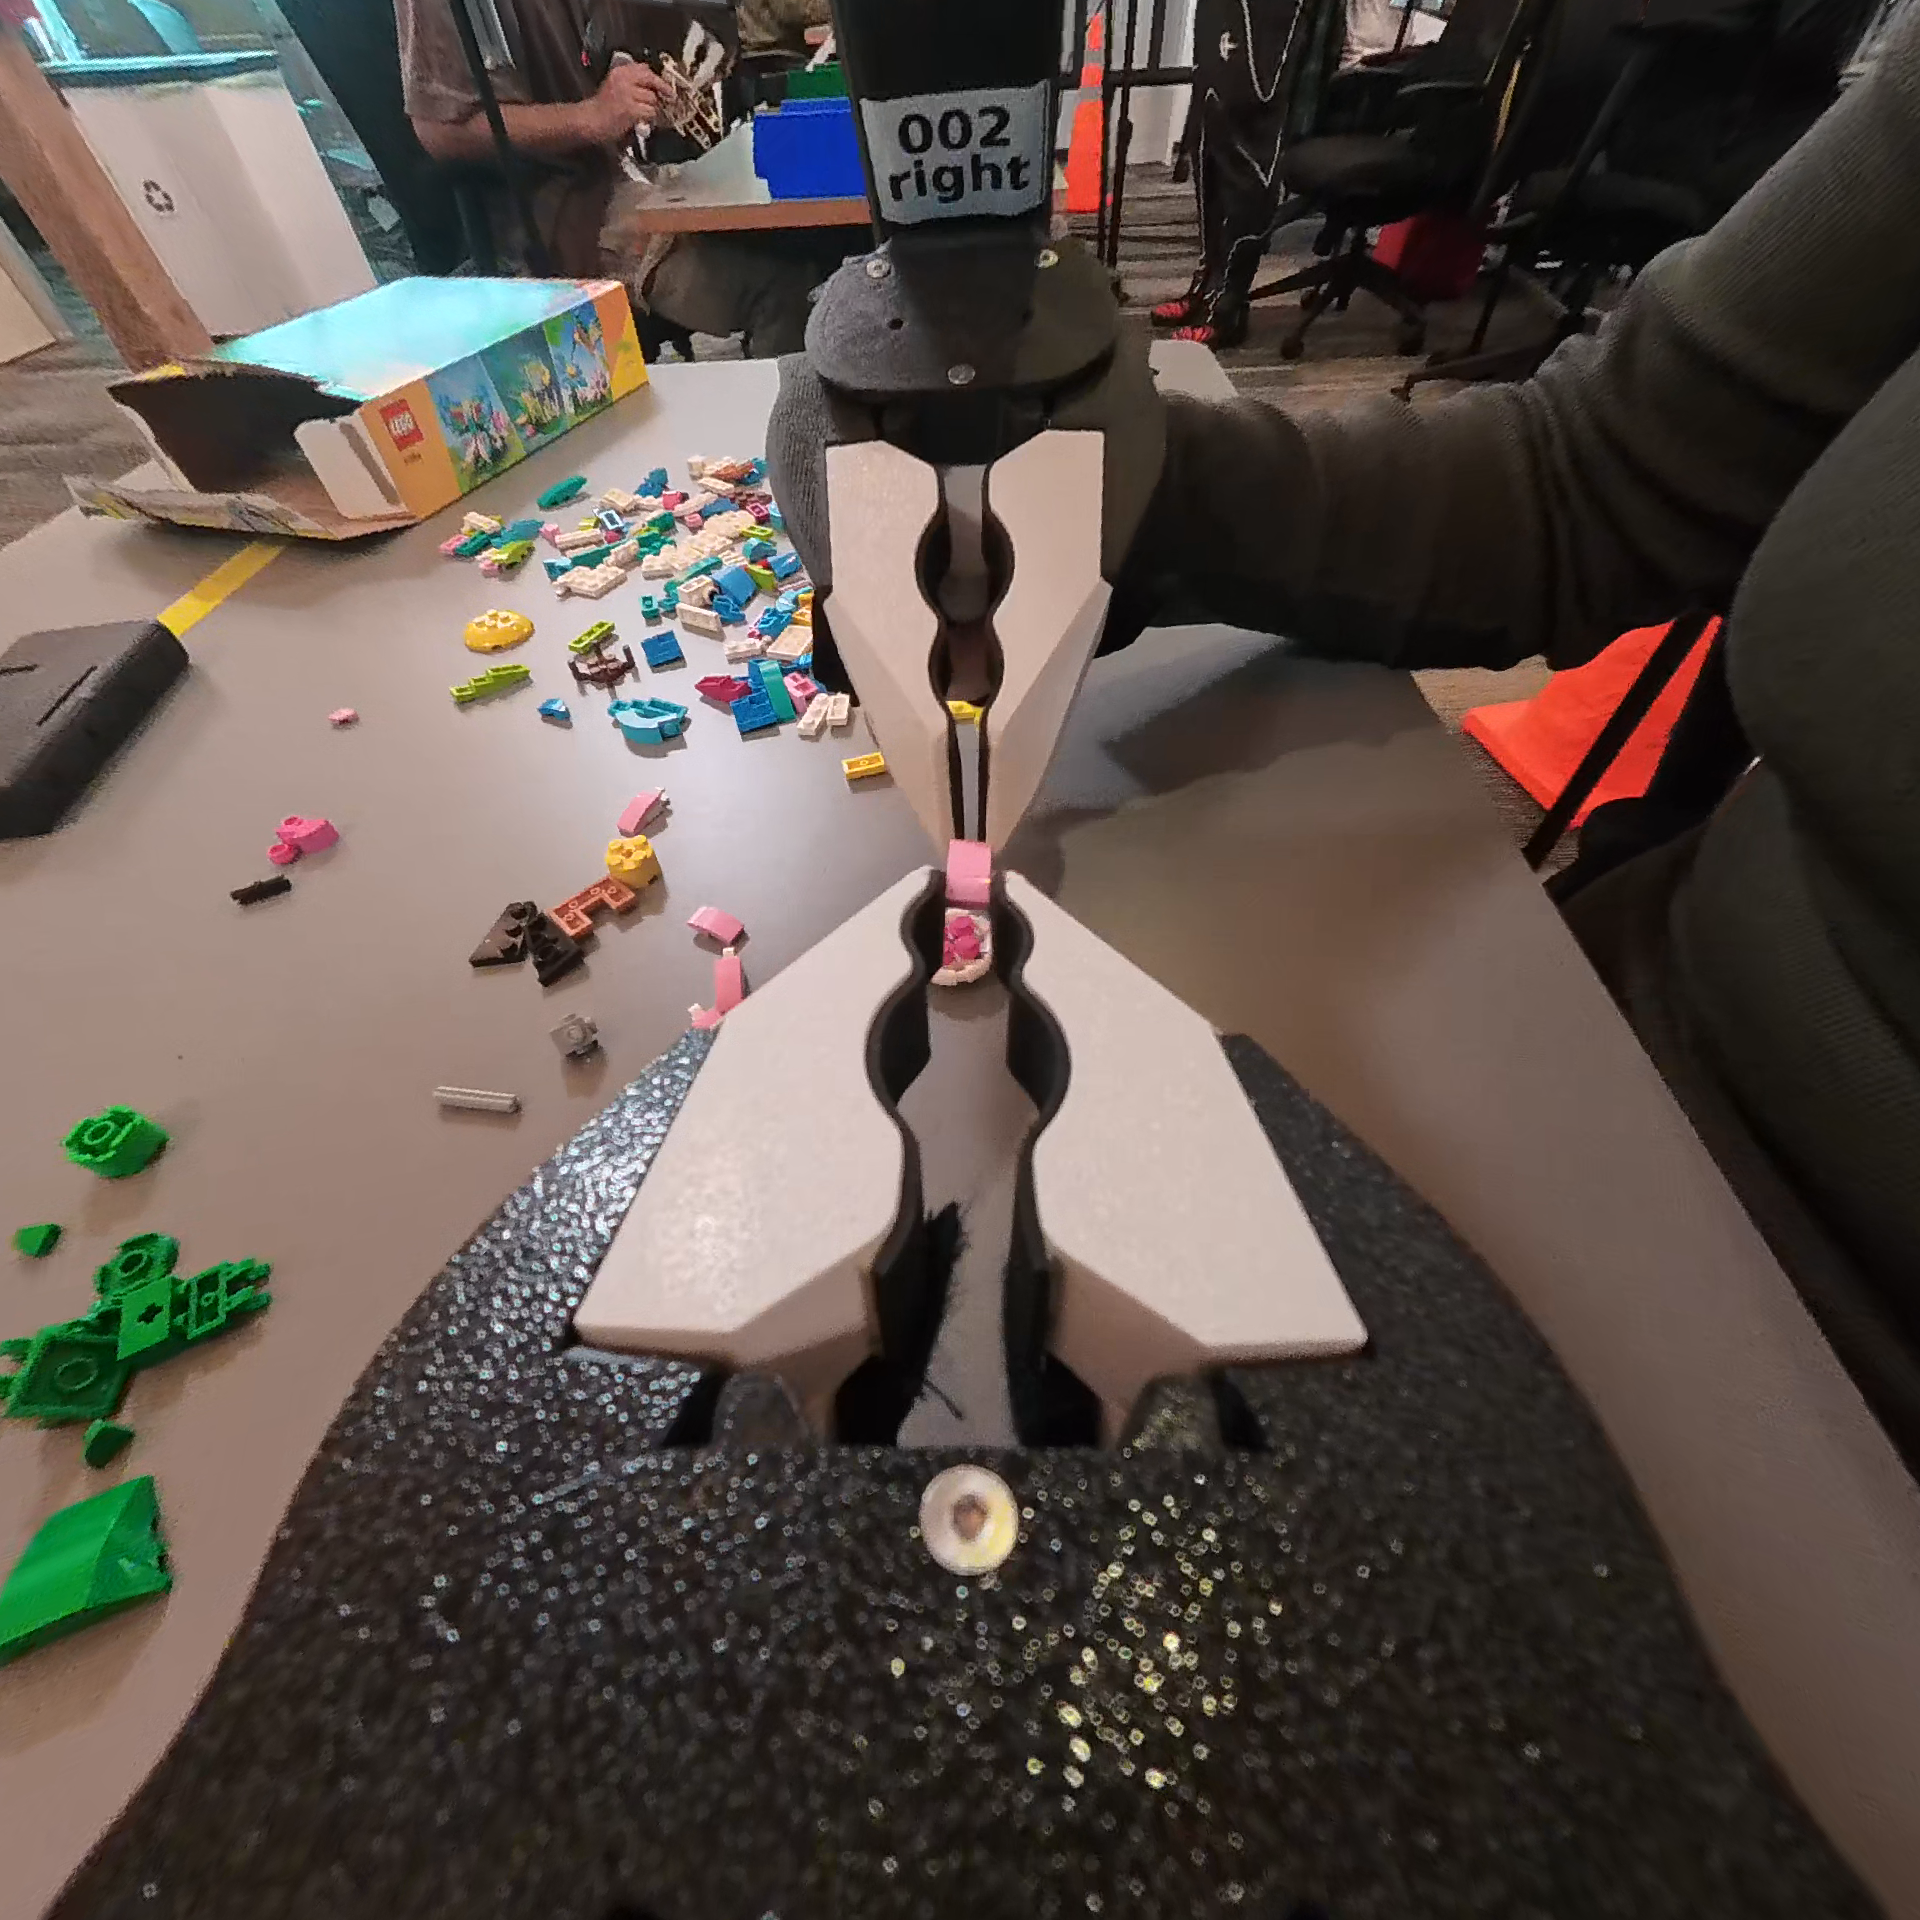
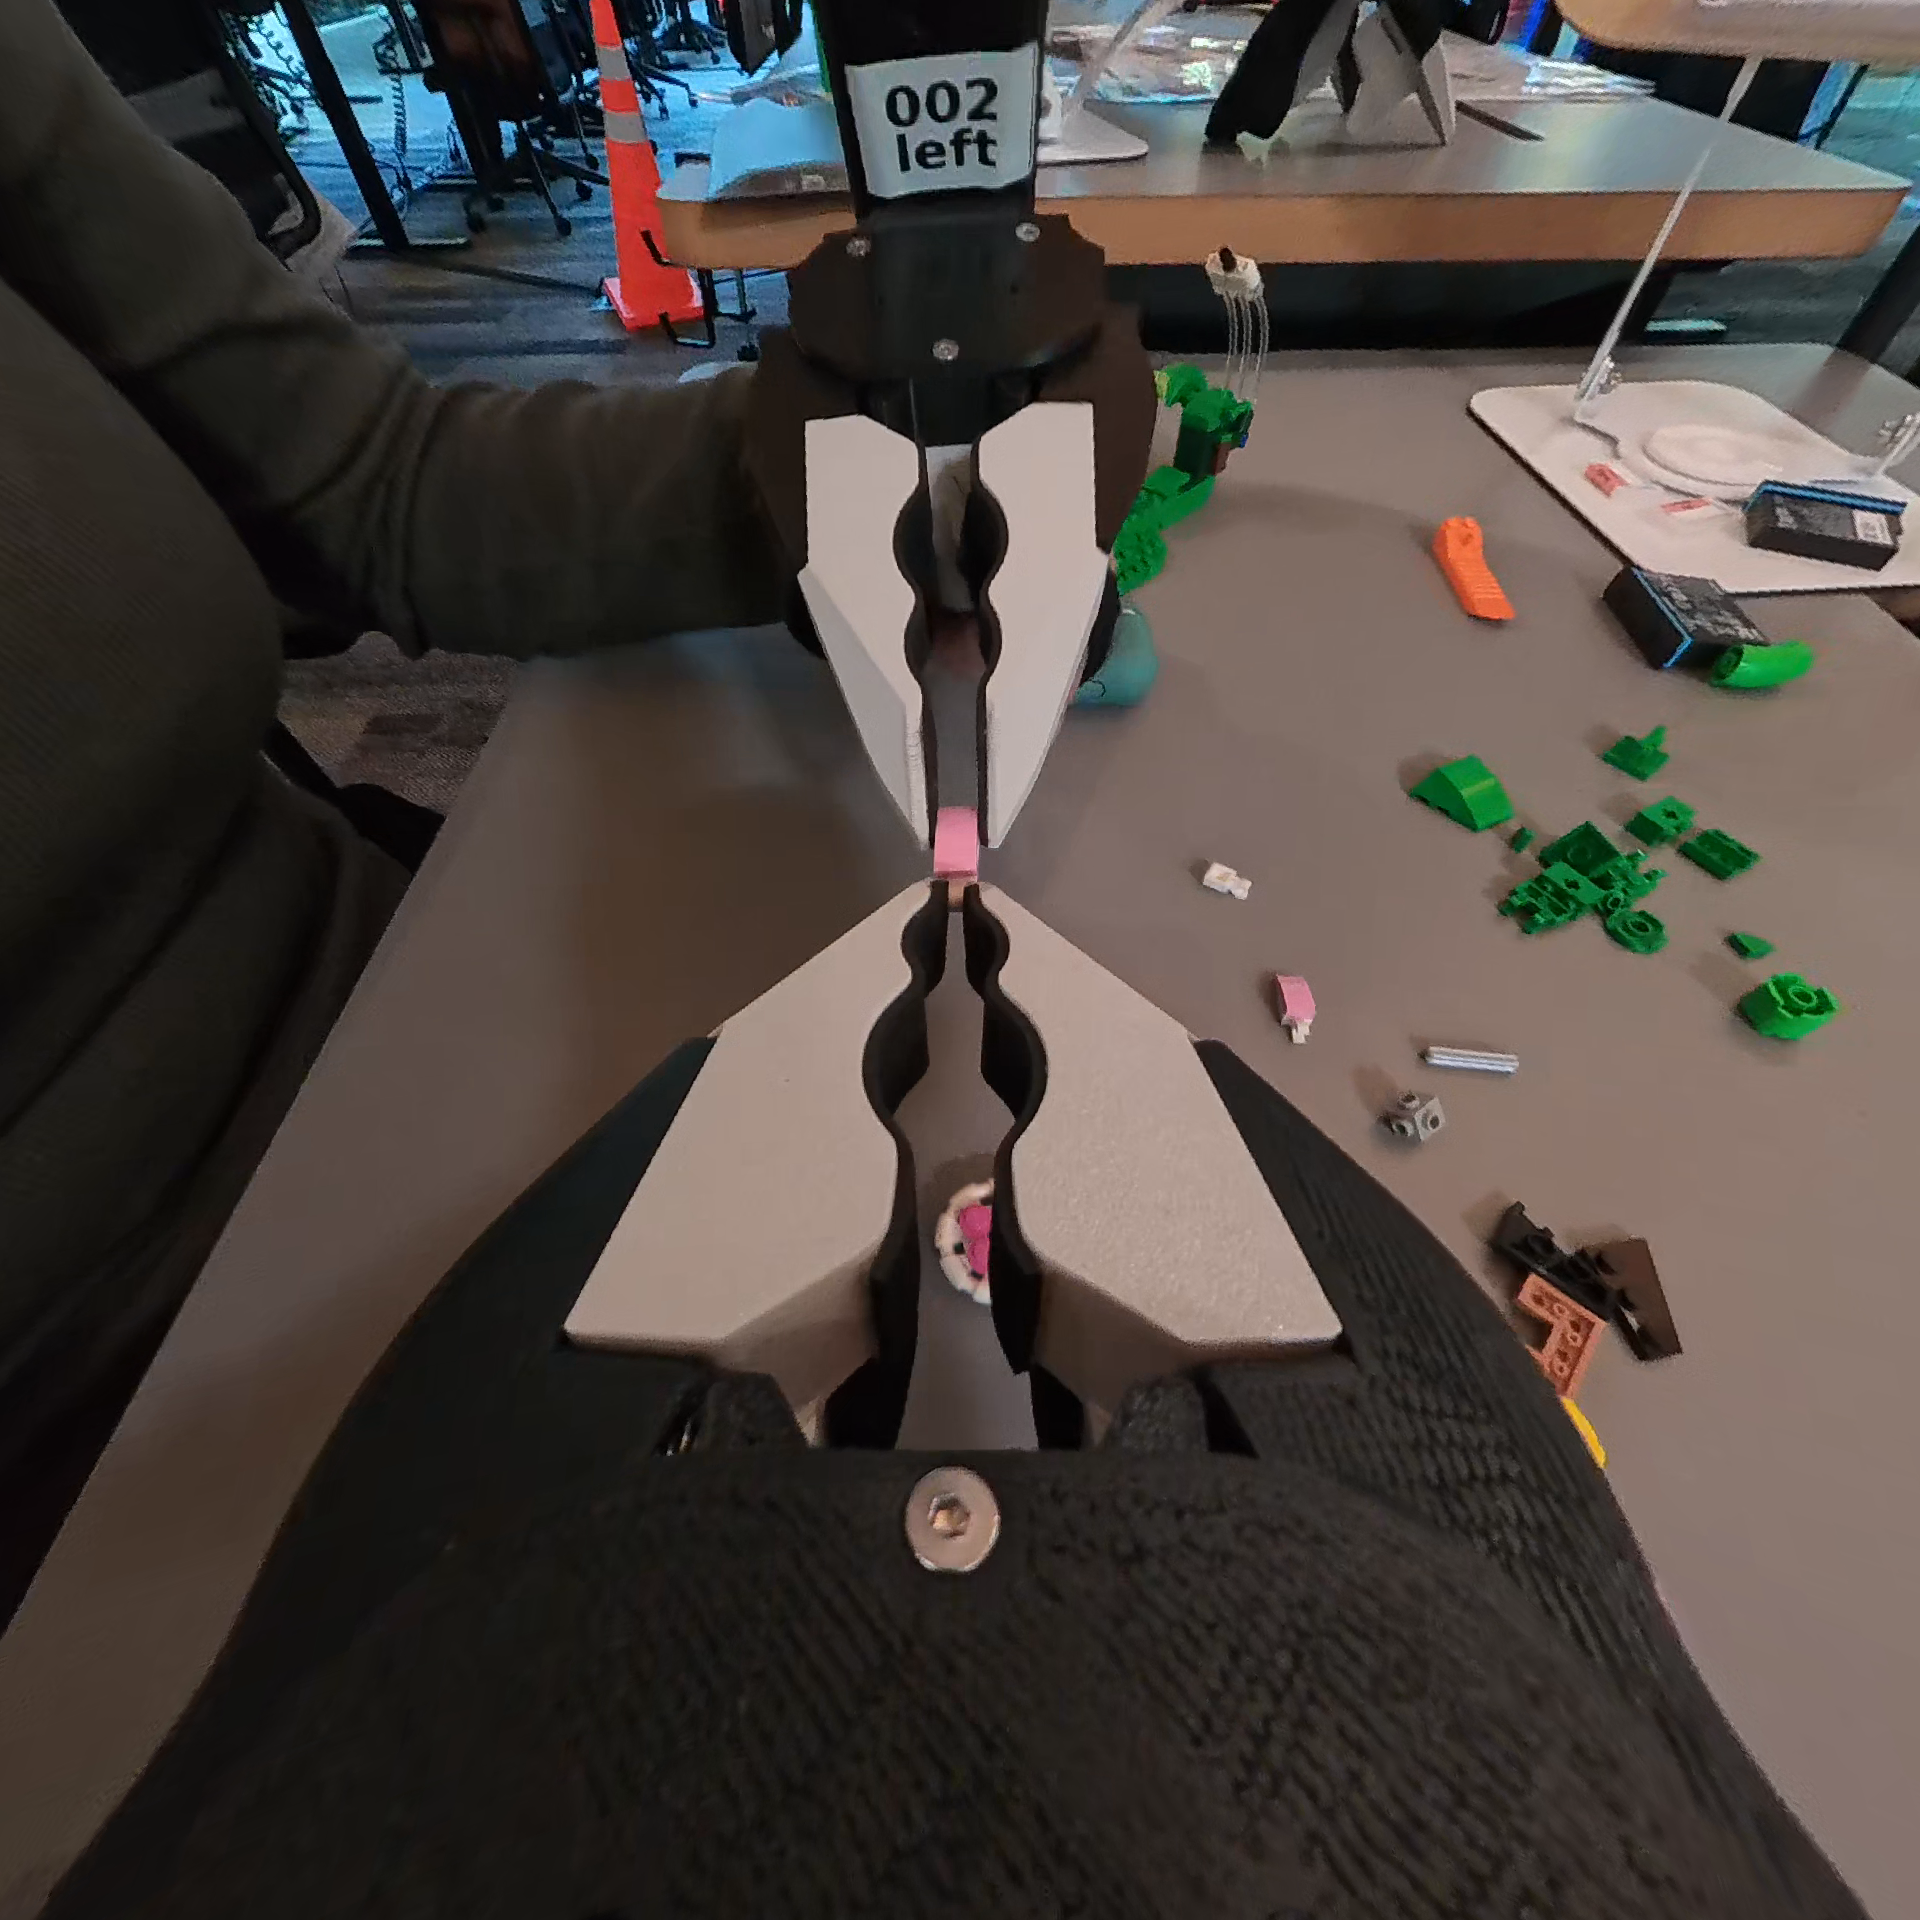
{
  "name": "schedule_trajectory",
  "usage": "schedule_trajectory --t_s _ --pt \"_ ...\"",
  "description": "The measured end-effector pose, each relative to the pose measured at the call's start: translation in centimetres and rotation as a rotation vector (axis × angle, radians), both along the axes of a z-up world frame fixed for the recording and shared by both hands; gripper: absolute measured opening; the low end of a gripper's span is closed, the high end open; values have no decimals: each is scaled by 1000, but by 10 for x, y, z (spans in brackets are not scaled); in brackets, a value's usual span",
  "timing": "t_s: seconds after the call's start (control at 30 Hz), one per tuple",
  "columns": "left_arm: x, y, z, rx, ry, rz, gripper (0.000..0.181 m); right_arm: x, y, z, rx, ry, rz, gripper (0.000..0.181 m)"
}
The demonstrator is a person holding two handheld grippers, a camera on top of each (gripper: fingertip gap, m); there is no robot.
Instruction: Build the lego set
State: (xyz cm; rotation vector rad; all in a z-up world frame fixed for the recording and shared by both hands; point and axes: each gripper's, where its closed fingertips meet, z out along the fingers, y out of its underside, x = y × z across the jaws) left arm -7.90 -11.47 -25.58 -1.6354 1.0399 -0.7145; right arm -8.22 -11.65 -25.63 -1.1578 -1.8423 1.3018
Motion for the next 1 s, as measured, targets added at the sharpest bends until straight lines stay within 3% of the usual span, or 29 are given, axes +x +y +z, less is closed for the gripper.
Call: schedule_trajectory --t_s 0.33,0.43,0.53,0.57,0.7,0.83,1.0 --pt "-3 0 2 19 23 36 9 3 -2 8 -24 38 7 1" --pt "-4 0 5 80 53 48 27 5 -2 8 -33 31 10 2" --pt "-1 -1 12 353 189 67 65 6 -2 8 -47 23 17 2" --pt "0 -1 12 463 267 80 66 7 -3 8 -52 23 21 2" --pt "2 0 7 795 547 108 51 9 -4 9 -67 18 32 2" --pt "13 -8 15 1042 614 102 18 10 -7 10 -80 14 47 2" --pt "17 -6 7 1064 679 87 20 11 -11 9 -89 6 66 2"
